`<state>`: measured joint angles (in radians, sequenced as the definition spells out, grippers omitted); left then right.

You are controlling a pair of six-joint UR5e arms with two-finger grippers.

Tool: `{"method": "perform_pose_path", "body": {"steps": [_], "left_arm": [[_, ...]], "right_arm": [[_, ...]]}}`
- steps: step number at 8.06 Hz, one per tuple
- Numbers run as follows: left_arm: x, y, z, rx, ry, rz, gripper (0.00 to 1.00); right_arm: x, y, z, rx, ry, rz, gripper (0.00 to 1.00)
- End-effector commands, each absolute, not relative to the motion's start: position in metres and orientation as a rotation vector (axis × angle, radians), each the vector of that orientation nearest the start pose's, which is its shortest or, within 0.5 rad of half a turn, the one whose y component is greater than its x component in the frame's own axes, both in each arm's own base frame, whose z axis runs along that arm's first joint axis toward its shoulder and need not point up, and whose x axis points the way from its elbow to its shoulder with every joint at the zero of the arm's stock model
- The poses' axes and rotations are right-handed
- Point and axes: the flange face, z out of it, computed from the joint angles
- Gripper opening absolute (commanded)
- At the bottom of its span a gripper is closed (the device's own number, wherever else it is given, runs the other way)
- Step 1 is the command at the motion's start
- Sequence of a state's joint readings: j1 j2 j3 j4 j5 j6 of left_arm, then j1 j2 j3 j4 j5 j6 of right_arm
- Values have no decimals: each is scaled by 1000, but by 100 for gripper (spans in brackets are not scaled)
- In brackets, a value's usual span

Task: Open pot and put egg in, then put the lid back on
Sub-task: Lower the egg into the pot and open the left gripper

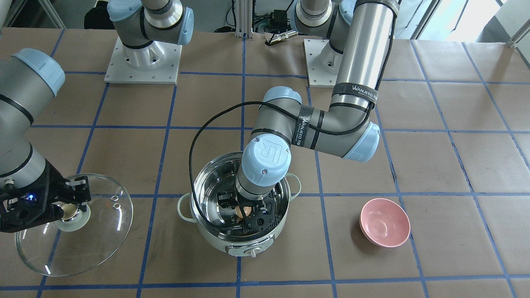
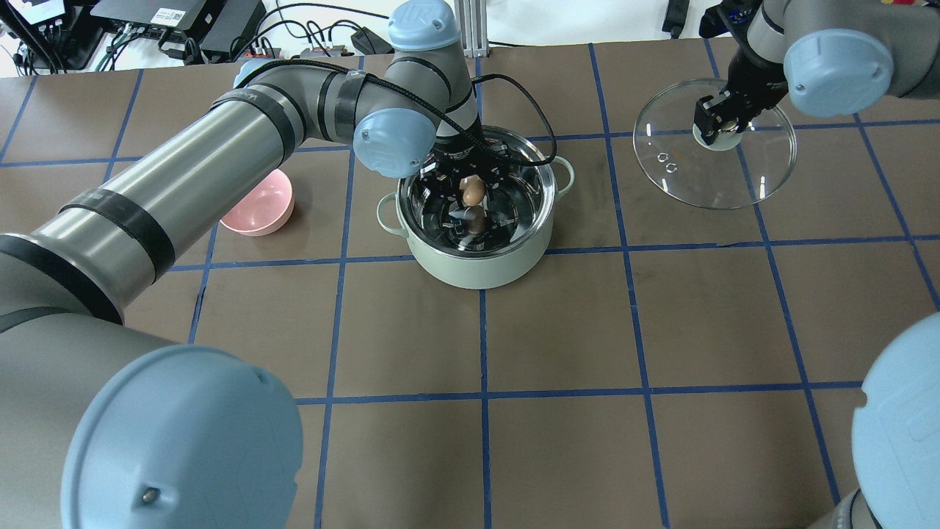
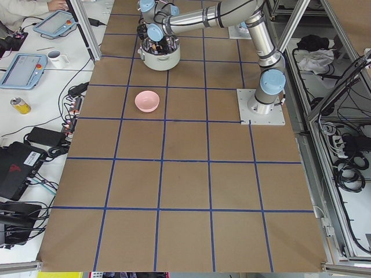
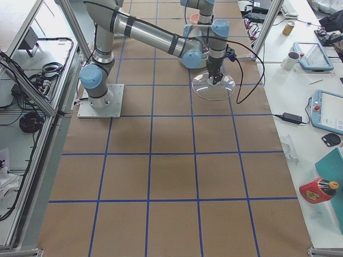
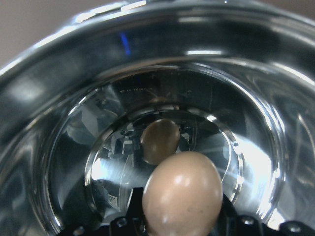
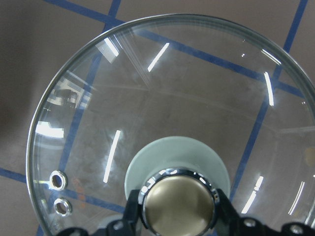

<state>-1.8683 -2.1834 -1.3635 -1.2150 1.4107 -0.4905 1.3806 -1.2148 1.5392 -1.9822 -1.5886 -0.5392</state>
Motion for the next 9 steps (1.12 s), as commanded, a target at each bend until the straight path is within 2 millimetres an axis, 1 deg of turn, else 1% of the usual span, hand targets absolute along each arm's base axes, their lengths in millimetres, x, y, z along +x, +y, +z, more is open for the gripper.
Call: {"method": "perform_pose_path", "body": {"steps": [1,2,3,4,5,6,7,8,9], "left_arm": [[-347,-622,244,-318,3243,200,32],[-347,-622,244,-318,3241,196,36],[-347,-624,245,-314,3248,175,48],[-347,-624,245,-311,3249,175,59],[-346,-623,253,-310,3250,154,72],[-346,-622,261,-306,3252,138,77],[-344,-618,281,-302,3261,105,82],[-342,-610,317,-288,3281,32,91],[-338,-597,350,-272,3283,17,96]], "right_arm": [[11,-641,344,-551,3137,-116,0],[11,-641,347,-551,3137,-124,0],[11,-641,345,-553,3137,-118,0],[11,-641,345,-551,3138,-118,0],[11,-641,344,-551,3137,-116,0],[11,-641,344,-551,3138,-121,0],[11,-642,343,-548,3137,-122,0],[10,-643,342,-551,3140,-130,0],[10,-642,347,-542,3145,-141,0]]}}
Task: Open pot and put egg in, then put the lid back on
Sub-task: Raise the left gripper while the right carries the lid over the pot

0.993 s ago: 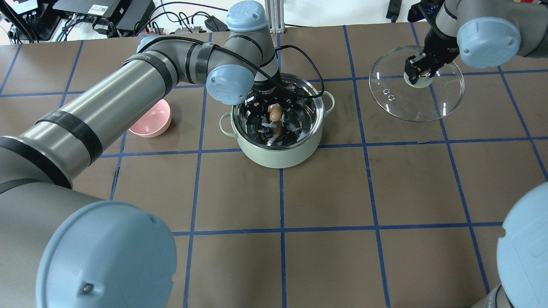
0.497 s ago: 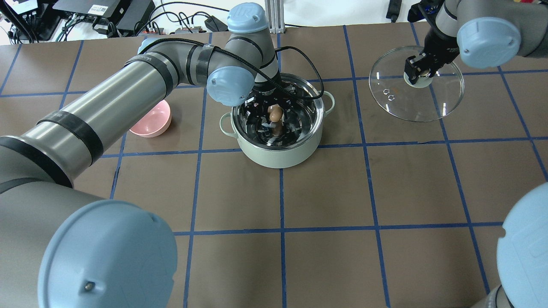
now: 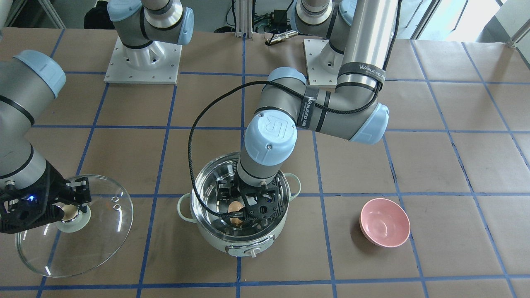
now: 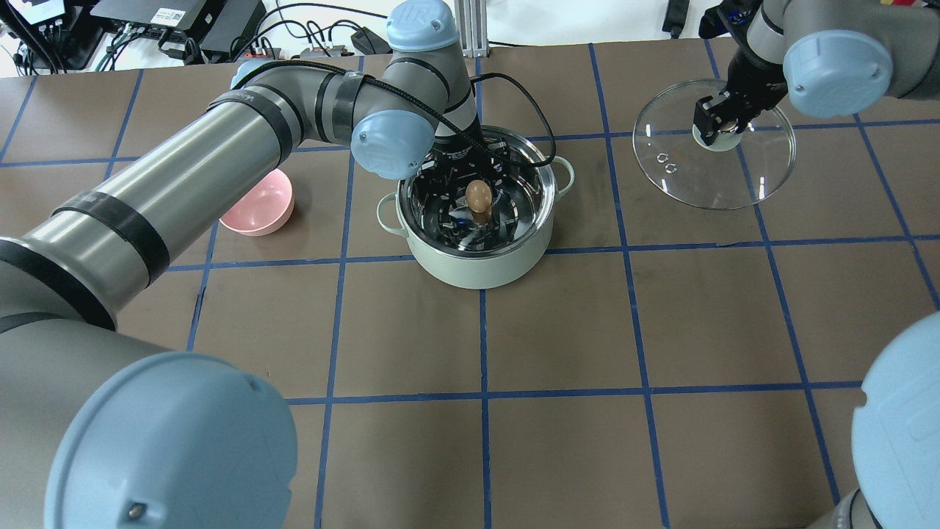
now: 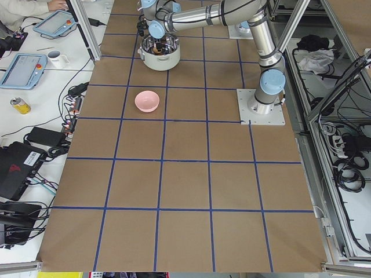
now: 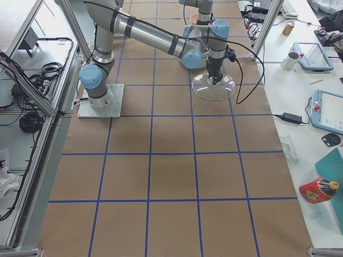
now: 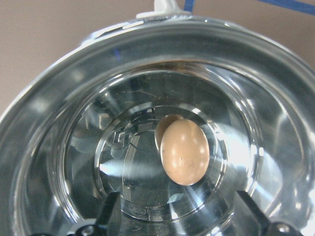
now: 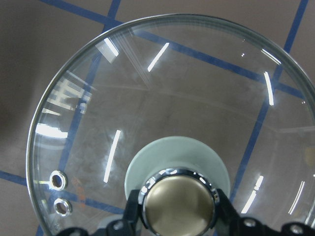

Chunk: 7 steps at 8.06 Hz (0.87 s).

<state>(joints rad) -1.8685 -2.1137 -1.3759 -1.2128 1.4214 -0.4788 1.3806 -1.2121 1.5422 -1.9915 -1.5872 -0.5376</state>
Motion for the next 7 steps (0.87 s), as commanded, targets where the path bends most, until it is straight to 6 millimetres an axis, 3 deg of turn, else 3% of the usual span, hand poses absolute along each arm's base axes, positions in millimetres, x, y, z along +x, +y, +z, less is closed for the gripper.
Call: {"method": "perform_pose_path", "body": {"steps": [1,2,3,4,5,6,7], "left_arm": [[-327,-588,382,-244,3294,-33,100],[-315,-584,406,-231,3295,-99,100],[-280,-591,427,-271,3273,-174,100],[-234,-604,440,-341,3262,-211,100],[-197,-608,451,-355,3254,-248,100],[-166,-604,467,-352,3244,-296,100],[-134,-596,475,-328,3234,-323,100]], "right_arm": [[13,-642,361,-511,3152,-176,0],[18,-634,383,-448,3170,-190,0],[37,-622,413,-425,3160,-204,0],[83,-611,431,-361,3154,-189,0],[144,-600,446,-316,3157,-198,0],[201,-589,454,-302,3145,-231,0],[236,-580,455,-289,3122,-237,0]]}}
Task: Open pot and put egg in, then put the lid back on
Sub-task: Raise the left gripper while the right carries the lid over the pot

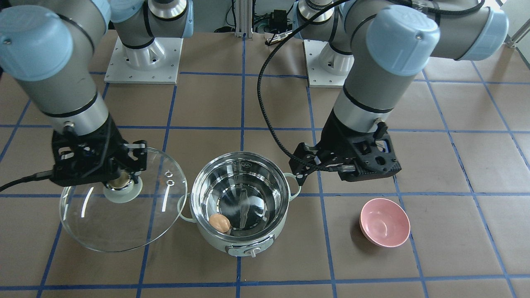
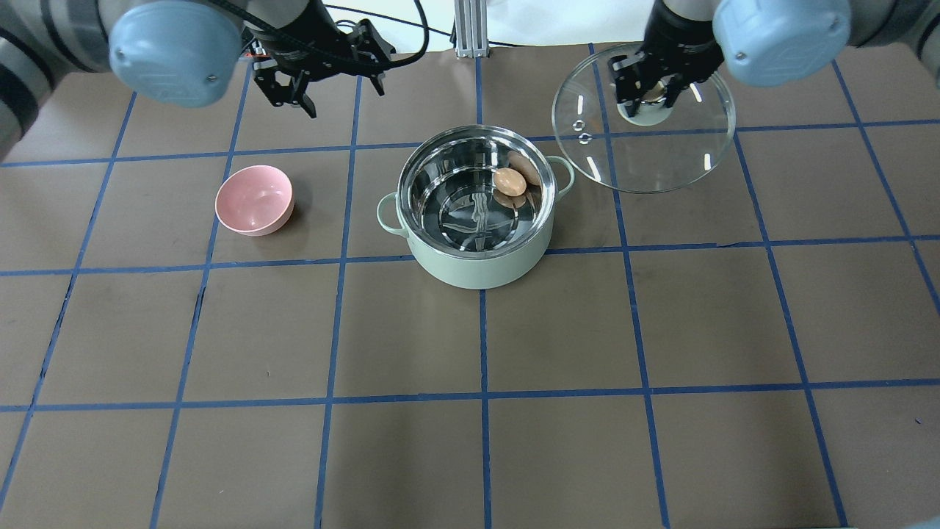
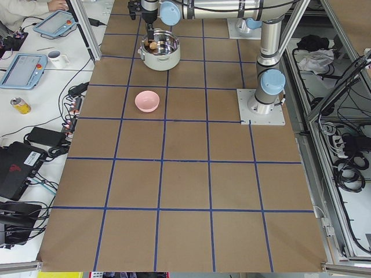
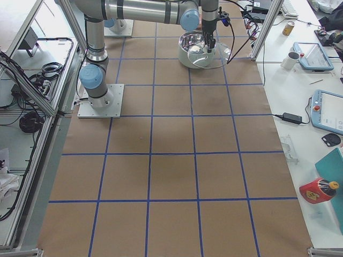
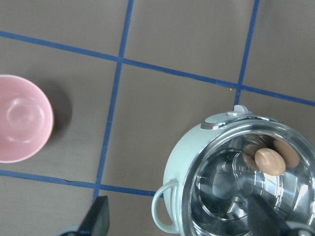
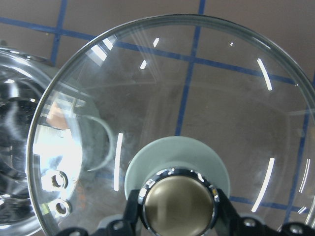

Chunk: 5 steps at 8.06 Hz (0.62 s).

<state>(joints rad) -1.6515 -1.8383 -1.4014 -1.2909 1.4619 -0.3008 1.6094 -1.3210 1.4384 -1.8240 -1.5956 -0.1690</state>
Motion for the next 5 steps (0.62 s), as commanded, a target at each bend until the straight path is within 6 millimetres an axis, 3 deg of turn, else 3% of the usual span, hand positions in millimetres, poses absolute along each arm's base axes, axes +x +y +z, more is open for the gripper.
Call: {"method": "perform_pose_path", "body": {"steps": [1,3,4,5], "left_arm": [[-117,-589,473,-323,3229,-316,100],[-99,-587,472,-316,3211,-316,100],[-93,-586,472,-321,3167,-316,100],[-91,-586,472,-319,3151,-315,100]], "right_arm": [[258,-575,453,-272,3106,-231,0],[307,-567,442,-242,3057,-195,0],[325,-566,425,-276,3059,-156,0],[329,-568,415,-260,3061,-129,0]]}}
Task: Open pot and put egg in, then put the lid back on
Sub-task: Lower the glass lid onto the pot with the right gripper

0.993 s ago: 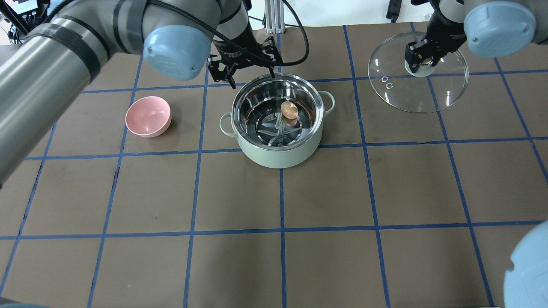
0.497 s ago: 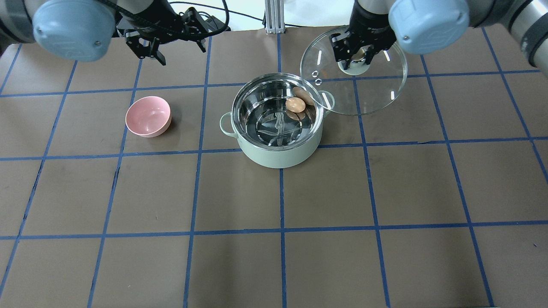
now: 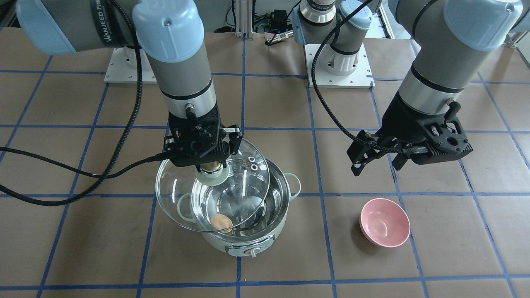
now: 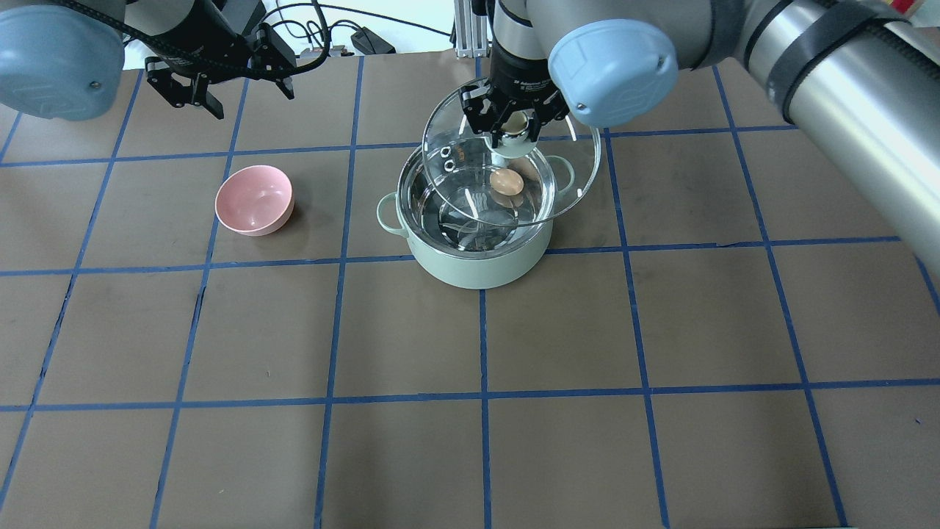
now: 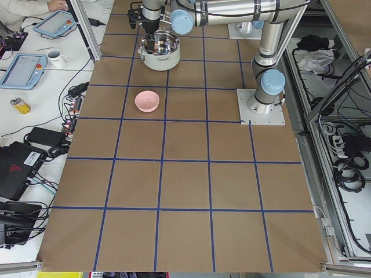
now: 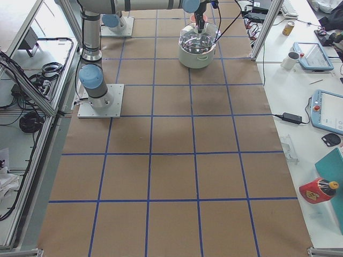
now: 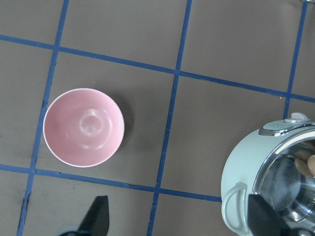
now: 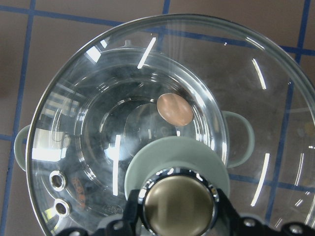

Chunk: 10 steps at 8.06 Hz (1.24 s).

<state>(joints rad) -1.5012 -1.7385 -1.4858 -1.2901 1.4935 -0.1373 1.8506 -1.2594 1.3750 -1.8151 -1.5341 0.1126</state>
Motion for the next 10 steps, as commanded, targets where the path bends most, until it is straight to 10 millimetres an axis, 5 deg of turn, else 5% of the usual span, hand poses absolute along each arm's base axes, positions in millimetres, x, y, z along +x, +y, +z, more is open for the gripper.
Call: {"method": "perform_pose_path", "body": {"steps": [1,6,10], "left_arm": [[-91,-587,471,-297,3152,-316,100],[-70,-589,467,-217,3149,-308,100],[-114,-559,500,-93,3062,-356,100]], "right_arm": [[342,-566,401,-282,3050,-90,0],[350,-575,371,-295,3055,-26,0],[358,-575,357,-323,3058,-4,0]]}}
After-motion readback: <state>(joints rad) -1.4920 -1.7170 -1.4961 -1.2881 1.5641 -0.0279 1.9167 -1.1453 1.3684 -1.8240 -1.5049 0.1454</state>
